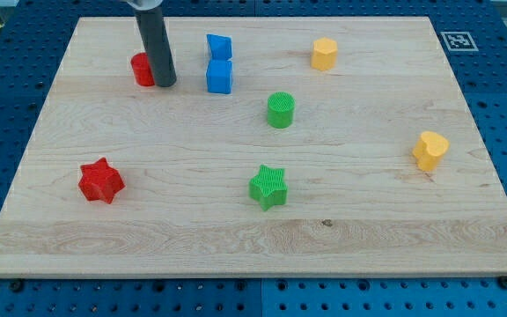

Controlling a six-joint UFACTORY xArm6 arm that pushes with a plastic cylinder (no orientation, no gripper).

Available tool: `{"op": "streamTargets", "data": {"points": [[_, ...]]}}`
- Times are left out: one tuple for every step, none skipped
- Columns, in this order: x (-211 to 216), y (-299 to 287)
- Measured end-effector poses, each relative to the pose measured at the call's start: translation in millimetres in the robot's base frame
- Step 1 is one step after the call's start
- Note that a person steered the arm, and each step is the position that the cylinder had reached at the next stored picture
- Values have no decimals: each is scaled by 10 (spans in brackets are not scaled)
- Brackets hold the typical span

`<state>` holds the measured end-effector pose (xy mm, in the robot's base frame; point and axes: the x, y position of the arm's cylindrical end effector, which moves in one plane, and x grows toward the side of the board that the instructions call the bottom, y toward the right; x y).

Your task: Move red circle towards top left

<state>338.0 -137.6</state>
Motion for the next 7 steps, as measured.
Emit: {"op": "streamTargets", "data": {"points": [[19, -242], [45, -398], [80, -398], [153, -398], [-1, -398], [-75, -399], [172, -482]]}}
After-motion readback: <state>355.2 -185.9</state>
